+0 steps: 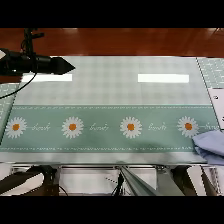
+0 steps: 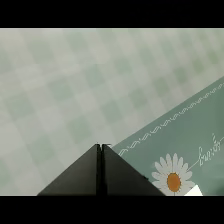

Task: Fold the shirts.

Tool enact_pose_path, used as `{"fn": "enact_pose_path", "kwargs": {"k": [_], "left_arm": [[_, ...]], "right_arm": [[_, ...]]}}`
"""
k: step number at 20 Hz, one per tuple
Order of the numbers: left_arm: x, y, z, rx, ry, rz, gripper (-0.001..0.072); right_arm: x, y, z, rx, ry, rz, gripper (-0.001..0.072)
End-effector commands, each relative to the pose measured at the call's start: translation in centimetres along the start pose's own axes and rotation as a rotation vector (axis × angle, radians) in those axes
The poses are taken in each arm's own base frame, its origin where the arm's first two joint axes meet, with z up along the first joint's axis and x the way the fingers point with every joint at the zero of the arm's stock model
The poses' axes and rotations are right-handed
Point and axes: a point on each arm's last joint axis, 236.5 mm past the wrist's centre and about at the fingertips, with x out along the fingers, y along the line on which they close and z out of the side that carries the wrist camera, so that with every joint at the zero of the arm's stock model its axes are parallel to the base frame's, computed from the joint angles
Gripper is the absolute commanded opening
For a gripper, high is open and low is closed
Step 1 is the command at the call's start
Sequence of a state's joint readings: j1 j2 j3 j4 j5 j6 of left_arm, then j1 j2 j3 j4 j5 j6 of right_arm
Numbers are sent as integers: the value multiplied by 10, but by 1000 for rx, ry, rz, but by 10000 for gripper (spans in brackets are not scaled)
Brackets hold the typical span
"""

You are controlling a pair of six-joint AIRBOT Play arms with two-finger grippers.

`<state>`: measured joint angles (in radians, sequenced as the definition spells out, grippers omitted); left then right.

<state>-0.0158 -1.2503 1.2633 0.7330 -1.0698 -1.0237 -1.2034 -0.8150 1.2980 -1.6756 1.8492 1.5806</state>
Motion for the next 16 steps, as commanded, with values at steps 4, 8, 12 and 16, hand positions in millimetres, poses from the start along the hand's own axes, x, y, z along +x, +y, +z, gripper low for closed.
{"fn": "enact_pose_path", "kwargs": {"k": [4,8,12,16], "left_arm": [[0,6,10,15,-41,26,25],[0,6,10,19,-41,26,26],[-1,5,12,23,-45,26,26],[-45,2,47,72,-109,41,26]], "right_arm": [[14,-42,-24,51,63,-185,27],[21,-52,-29,-2,100,-227,363],[23,-42,-21,-34,69,-184,367],[18,67,14,-183,-109,272,366]]}}
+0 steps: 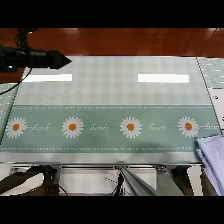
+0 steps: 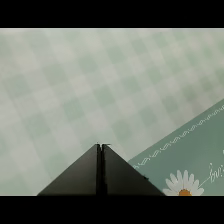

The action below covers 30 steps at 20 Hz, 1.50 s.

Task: Fold the shirts.

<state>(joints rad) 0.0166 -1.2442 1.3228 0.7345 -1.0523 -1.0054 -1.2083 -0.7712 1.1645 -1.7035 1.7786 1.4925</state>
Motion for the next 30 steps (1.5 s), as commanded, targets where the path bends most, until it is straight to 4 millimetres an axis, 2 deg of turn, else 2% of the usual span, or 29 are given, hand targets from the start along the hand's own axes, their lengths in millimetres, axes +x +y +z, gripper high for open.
{"fn": "enact_pose_path", "kwargs": {"k": [1,2,3,4,5,6,7,9,11,12,13,14,15,18,22,30], "left_arm": [[-39,-5,34,50,-56,7,30],[-53,-12,47,66,-87,-2,95],[-64,-21,60,81,-117,-15,292],[-70,-28,66,67,-134,-23,459],[-70,-36,67,51,-130,-37,497],[-65,-43,60,64,-98,-52,497],[-56,-43,45,57,-31,-29,496],[-41,-21,5,65,145,148,496],[-37,1,-27,113,301,342,517],[-31,2,-36,112,338,392,584],[-22,1,-46,103,368,413,685],[-13,-1,-57,89,398,417,703],[-4,-2,-71,69,434,414,703],[10,-6,-102,60,525,398,682],[12,-9,-102,68,522,391,683],[13,-9,-101,70,514,391,683]], "right_arm": [[-27,103,40,-119,-206,443,366],[-50,138,50,-137,-271,613,366],[-74,168,55,-153,-311,773,366],[-91,191,55,-184,-324,877,368],[-99,212,48,-245,-307,941,370],[-98,230,38,-321,-277,960,410],[-92,249,24,-413,-235,951,420],[-75,283,-4,-596,-173,896,473],[-61,317,-31,-783,-169,830,481],[-56,335,-43,-870,-190,803,481],[-52,351,-52,-941,-217,775,484],[-47,363,-60,-990,-237,746,504],[-41,372,-66,-1022,-248,712,556],[-21,381,-86,-1108,-210,633,559],[-20,386,-97,-1129,-187,644,556],[-20,387,-95,-1126,-195,646,556]]}}
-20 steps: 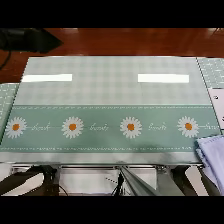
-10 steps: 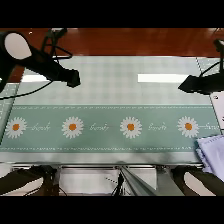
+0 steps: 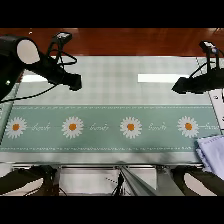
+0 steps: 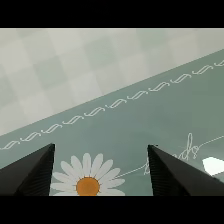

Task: Fold the shirts.

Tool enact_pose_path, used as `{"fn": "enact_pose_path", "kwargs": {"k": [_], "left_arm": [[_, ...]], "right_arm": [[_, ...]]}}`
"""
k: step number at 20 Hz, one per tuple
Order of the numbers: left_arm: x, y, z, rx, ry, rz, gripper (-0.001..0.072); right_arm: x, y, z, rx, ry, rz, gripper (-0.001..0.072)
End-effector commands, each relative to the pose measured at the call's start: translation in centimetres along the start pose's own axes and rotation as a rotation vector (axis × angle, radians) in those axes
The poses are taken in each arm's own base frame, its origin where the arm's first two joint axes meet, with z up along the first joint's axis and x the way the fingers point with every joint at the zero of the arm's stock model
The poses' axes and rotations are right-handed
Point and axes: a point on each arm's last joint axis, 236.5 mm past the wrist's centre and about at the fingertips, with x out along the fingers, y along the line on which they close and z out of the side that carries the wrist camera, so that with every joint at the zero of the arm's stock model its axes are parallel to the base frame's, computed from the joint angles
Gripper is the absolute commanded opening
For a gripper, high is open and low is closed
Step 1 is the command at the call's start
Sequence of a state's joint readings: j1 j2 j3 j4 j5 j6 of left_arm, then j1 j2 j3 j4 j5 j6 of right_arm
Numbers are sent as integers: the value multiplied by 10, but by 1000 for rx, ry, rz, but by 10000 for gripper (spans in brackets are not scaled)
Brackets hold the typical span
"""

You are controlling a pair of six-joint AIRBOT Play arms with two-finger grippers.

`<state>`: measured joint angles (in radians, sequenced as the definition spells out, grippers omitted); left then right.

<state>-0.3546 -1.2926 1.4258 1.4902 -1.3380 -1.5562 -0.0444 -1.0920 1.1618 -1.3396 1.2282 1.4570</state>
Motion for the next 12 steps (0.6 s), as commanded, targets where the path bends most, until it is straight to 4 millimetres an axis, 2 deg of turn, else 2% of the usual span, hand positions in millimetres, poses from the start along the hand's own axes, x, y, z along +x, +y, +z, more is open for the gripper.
{"fn": "enact_pose_path", "kwargs": {"k": [1,12], "left_arm": [[1,0,0,0,0,2,683],[5,1,-1,-1,12,2,683]], "right_arm": [[0,0,1,-4,-1,-3,556],[0,0,1,-3,-1,-3,556]]}}
